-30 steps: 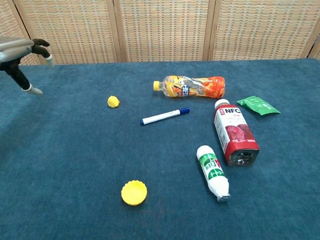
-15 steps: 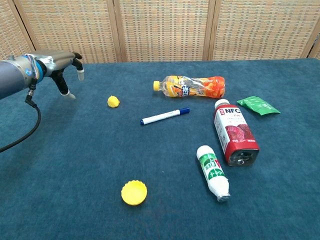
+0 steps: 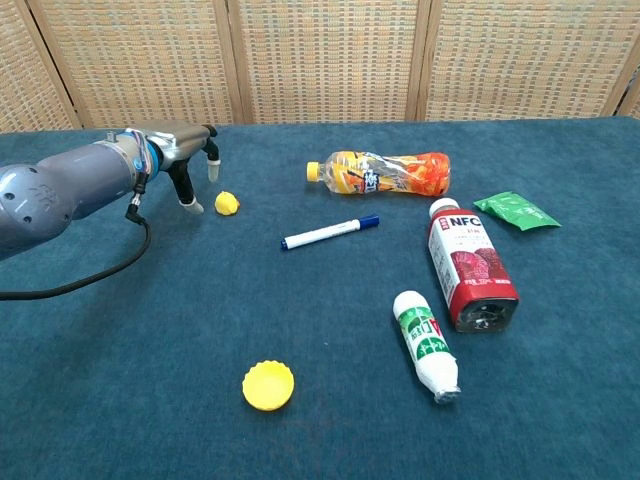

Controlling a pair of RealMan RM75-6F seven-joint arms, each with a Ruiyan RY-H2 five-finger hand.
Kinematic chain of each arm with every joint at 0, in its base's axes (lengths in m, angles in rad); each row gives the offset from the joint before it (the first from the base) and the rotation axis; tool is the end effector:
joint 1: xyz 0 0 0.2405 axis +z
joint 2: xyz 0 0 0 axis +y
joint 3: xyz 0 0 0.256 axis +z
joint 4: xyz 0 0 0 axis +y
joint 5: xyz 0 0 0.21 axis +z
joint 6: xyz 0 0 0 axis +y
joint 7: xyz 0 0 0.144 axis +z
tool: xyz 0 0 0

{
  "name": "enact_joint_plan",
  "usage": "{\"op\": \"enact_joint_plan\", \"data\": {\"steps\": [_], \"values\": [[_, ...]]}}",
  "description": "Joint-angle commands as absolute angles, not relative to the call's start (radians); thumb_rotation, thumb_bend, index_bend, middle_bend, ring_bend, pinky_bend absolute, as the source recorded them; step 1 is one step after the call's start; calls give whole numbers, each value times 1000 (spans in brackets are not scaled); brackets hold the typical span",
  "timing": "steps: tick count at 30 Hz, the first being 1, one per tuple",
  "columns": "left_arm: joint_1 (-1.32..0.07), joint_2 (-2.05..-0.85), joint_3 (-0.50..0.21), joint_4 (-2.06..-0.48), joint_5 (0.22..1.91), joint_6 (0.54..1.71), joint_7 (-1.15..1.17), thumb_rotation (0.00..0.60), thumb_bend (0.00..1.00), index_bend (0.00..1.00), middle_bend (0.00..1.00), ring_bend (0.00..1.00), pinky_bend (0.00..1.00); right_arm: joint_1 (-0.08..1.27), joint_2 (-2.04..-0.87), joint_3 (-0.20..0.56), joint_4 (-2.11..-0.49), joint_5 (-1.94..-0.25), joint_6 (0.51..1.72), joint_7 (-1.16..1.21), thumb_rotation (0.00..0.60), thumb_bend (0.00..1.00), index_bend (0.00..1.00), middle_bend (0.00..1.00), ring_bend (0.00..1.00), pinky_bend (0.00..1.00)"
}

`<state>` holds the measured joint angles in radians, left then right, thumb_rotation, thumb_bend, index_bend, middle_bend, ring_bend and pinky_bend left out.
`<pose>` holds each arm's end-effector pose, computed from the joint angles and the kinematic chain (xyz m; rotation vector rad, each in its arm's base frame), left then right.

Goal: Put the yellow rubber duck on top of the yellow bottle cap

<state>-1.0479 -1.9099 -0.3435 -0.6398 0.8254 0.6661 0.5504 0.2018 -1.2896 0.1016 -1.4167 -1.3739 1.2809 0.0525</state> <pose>-0.1452 0.4726 -0.0505 -1.7099 -0.7862 -0.5842 -0.3327 -0.2307 0.1096 1.3885 -1.0371 0.8641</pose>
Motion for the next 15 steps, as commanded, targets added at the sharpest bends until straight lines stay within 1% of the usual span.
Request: {"op": "enact_joint_plan", "data": {"steps": [1, 6, 10, 15], "values": [[-1068, -1939, -341, -603, 851, 651, 513, 600, 188, 435, 0, 0, 0, 202, -1289, 102, -1418, -1376, 1283, 55, 600, 0, 0, 0, 0, 0], [-1085, -1961, -341, -564, 868, 638, 490, 600, 207, 465, 0, 0, 0, 202, -1287, 102, -1418, -1374, 1283, 58, 600, 0, 0, 0, 0, 0], [-1097, -1974, -342, -532, 878, 626, 480, 600, 230, 468, 0, 0, 0, 200, -1286, 104, -1417, -1371, 1285, 59, 600, 0, 0, 0, 0, 0], [-1109, -1989, -349, -493, 879, 602, 468, 600, 231, 467, 0, 0, 0, 200, -1287, 105, -1416, -1367, 1284, 59, 600, 0, 0, 0, 0, 0]]}}
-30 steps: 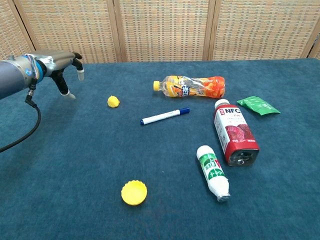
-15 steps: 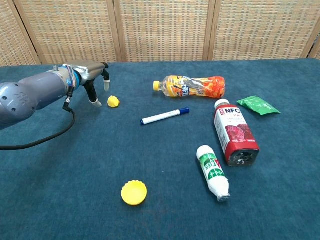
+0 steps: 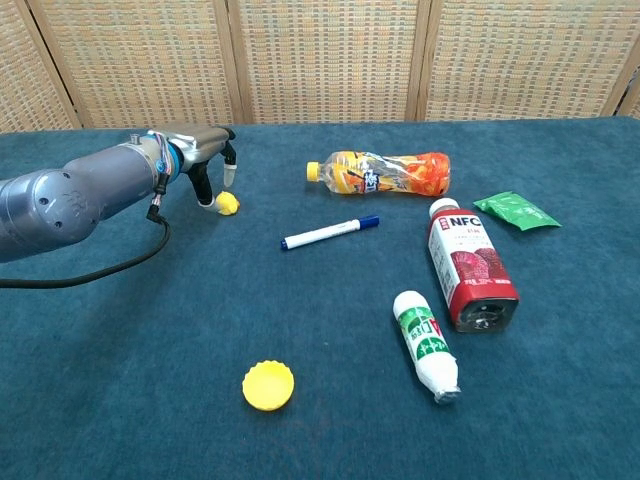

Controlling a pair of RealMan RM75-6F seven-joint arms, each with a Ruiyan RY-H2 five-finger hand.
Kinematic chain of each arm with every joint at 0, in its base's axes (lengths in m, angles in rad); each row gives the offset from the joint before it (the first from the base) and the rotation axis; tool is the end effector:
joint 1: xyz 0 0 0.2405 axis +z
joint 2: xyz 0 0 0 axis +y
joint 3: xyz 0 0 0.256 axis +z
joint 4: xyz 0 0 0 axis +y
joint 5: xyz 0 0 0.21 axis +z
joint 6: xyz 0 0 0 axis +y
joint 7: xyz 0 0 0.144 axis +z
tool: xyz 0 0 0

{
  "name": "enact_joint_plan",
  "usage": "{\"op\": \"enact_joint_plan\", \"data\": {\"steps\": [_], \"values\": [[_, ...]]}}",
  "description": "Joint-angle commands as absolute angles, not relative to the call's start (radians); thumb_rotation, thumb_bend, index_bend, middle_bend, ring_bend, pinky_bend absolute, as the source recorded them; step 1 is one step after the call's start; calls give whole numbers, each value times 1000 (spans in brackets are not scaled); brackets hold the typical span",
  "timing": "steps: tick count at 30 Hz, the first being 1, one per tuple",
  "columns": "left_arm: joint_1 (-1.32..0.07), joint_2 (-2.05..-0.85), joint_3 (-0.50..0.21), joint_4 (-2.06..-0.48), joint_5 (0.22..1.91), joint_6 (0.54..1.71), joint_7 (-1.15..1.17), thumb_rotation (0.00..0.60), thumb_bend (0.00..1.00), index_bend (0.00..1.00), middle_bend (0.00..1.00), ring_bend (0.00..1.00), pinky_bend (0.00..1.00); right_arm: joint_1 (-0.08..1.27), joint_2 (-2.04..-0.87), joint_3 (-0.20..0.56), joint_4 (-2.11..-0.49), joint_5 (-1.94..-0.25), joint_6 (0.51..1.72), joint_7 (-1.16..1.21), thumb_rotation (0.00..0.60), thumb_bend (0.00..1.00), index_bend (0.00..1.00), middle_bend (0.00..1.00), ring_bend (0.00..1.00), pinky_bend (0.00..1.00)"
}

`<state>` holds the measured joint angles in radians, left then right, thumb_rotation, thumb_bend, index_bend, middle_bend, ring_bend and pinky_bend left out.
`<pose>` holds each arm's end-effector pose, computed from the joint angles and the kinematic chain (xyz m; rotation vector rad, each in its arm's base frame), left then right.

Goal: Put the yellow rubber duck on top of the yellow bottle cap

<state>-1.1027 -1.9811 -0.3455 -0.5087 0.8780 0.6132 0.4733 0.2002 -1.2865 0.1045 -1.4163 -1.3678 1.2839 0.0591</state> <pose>-0.1319 0.4790 -0.0641 -1.7379 -0.7769 -0.5950 -0.3339 -0.2309 0.1120 1.3759 -1.0391 0.8673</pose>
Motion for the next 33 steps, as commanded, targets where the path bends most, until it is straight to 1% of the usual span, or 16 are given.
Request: {"op": "enact_joint_plan", "data": {"steps": [1, 9, 16, 22, 27, 33], "values": [[-1112, -1992, -350, -487, 880, 597, 466, 600, 231, 467, 0, 0, 0, 200, -1287, 105, -1415, -1367, 1284, 59, 600, 0, 0, 0, 0, 0], [-1129, -2023, -352, -434, 890, 564, 452, 600, 233, 474, 0, 0, 0, 199, -1290, 106, -1412, -1369, 1291, 60, 600, 0, 0, 0, 0, 0], [-1133, -2042, -350, -401, 910, 556, 434, 600, 236, 540, 0, 0, 0, 197, -1290, 106, -1411, -1373, 1297, 64, 600, 0, 0, 0, 0, 0], [-1126, -2033, -350, -412, 927, 568, 417, 600, 236, 547, 0, 0, 0, 196, -1290, 105, -1410, -1374, 1297, 68, 600, 0, 0, 0, 0, 0], [-1116, -2008, -346, -461, 947, 596, 409, 600, 236, 547, 0, 0, 0, 198, -1290, 104, -1407, -1373, 1293, 70, 600, 0, 0, 0, 0, 0], [-1069, -1919, -327, -650, 984, 671, 414, 600, 236, 547, 0, 0, 0, 197, -1289, 103, -1409, -1380, 1298, 73, 600, 0, 0, 0, 0, 0]]}}
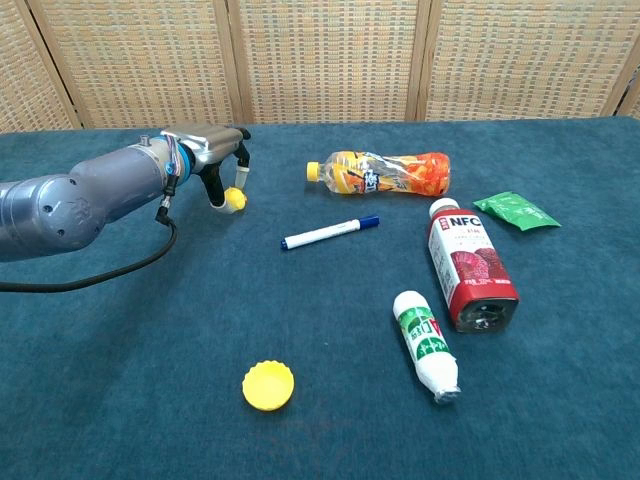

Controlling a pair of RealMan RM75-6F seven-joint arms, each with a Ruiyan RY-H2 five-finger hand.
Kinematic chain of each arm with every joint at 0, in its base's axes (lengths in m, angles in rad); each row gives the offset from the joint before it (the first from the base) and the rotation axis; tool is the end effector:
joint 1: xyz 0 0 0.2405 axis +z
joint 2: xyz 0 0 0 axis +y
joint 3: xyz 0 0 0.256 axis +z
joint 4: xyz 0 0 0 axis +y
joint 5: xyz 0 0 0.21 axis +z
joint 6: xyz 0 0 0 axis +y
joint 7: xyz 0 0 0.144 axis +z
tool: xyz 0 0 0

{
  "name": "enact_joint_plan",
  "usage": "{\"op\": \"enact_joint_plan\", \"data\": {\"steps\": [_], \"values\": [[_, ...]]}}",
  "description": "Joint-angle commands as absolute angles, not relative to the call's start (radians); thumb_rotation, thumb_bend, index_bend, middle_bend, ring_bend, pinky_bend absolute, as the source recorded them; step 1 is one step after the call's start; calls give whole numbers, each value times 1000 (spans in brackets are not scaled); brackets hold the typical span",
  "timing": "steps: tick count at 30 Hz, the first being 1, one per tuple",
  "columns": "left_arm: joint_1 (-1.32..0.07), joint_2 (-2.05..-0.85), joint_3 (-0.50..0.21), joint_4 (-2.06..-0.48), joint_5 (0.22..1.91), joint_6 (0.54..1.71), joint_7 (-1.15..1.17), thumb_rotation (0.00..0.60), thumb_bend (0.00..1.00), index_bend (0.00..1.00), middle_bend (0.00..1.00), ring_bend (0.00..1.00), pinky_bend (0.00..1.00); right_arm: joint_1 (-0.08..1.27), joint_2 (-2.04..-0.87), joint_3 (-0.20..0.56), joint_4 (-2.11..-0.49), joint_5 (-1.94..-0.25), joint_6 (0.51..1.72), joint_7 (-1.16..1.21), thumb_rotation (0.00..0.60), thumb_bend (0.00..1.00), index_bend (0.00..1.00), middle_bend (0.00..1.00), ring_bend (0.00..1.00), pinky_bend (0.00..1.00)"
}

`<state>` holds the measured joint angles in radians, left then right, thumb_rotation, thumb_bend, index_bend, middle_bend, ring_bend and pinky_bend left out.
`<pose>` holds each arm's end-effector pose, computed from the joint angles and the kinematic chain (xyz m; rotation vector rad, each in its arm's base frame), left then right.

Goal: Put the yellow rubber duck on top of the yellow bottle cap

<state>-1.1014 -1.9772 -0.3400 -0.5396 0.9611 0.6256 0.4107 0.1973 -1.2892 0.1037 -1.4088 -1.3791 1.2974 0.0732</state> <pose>-0.1202 0.4743 -0.0696 -1.7845 -0.7515 -0.6469 -0.3337 -0.2302 0.1130 1.3727 -1.0326 0.8841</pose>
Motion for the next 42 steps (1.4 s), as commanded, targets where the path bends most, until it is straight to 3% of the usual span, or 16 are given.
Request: {"op": "enact_joint_plan", "data": {"steps": [1, 7, 16, 27, 42], "values": [[-1054, -1893, -324, -704, 988, 688, 415, 600, 236, 547, 0, 0, 0, 197, -1289, 103, -1410, -1381, 1299, 74, 600, 0, 0, 0, 0, 0], [-916, -1661, -236, -1169, 1060, 826, 457, 600, 236, 547, 0, 0, 0, 199, -1299, 105, -1393, -1373, 1290, 77, 600, 0, 0, 0, 0, 0], [-828, -1494, -142, -1501, 1127, 899, 476, 600, 237, 550, 0, 0, 0, 198, -1301, 108, -1390, -1369, 1296, 71, 600, 0, 0, 0, 0, 0], [-813, -1464, -63, -1583, 1217, 865, 422, 600, 237, 555, 0, 0, 0, 192, -1298, 113, -1388, -1359, 1301, 73, 600, 0, 0, 0, 0, 0], [-837, -1505, -46, -1640, 1267, 834, 393, 600, 237, 555, 0, 0, 0, 191, -1300, 117, -1374, -1345, 1290, 78, 600, 0, 0, 0, 0, 0]]}}
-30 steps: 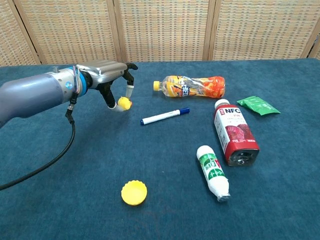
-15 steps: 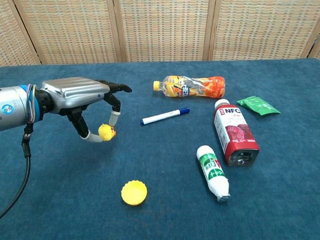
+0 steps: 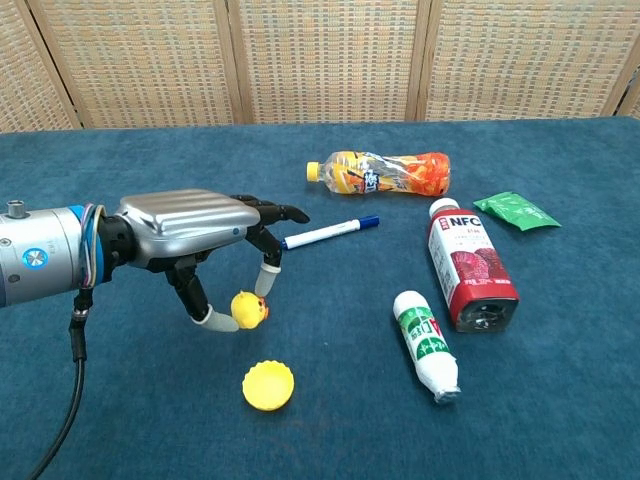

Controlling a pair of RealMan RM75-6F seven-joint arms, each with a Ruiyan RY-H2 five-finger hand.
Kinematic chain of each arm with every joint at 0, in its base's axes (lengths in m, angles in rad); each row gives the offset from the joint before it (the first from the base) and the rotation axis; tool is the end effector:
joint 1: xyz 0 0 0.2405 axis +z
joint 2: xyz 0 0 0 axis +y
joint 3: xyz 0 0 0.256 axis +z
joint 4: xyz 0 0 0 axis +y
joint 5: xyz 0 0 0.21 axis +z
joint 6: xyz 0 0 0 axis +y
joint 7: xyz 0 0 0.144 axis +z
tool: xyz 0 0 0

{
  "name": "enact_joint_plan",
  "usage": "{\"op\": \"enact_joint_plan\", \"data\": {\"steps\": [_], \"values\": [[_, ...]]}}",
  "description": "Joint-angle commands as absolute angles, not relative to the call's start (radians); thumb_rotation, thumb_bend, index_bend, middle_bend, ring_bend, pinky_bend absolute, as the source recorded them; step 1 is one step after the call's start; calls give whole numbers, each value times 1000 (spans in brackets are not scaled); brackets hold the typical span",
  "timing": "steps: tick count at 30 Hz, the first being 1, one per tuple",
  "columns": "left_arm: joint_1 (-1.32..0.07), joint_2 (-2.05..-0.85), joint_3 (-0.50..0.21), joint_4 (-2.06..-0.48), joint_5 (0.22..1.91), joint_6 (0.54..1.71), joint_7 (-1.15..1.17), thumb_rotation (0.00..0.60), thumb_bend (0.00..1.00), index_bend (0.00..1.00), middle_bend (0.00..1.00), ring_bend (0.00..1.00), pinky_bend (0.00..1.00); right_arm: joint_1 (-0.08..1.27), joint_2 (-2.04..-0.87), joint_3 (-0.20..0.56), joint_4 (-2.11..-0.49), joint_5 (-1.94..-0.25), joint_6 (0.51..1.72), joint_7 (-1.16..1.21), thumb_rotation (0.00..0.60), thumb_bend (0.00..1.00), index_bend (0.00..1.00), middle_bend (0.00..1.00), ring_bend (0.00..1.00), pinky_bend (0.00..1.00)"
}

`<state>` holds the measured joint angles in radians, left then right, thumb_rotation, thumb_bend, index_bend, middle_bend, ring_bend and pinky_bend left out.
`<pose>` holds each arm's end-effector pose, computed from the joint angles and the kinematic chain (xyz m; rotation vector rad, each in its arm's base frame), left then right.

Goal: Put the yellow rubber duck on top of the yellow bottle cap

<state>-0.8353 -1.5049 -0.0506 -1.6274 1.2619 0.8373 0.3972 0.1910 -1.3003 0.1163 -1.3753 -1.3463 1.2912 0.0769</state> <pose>-0.1079 0.2941 -0.0432 -2.2945 -0.7693 -0.8715 -0.3442 -0.2313 0.1163 1.3305 -1.0345 0.8591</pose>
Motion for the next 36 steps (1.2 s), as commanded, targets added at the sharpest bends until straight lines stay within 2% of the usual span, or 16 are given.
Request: {"op": "enact_joint_plan", "data": {"steps": [1, 10, 36], "values": [[-837, -1503, -44, -1650, 1269, 831, 390, 600, 237, 555, 0, 0, 0, 191, -1300, 117, -1373, -1344, 1289, 79, 600, 0, 0, 0, 0, 0], [-834, -1472, -14, -1719, 1300, 836, 414, 600, 237, 557, 0, 0, 0, 186, -1296, 120, -1375, -1346, 1298, 88, 600, 0, 0, 0, 0, 0], [-853, -1542, 12, -1670, 1232, 802, 511, 600, 242, 556, 0, 0, 0, 177, -1287, 124, -1386, -1357, 1319, 107, 600, 0, 0, 0, 0, 0]]}}
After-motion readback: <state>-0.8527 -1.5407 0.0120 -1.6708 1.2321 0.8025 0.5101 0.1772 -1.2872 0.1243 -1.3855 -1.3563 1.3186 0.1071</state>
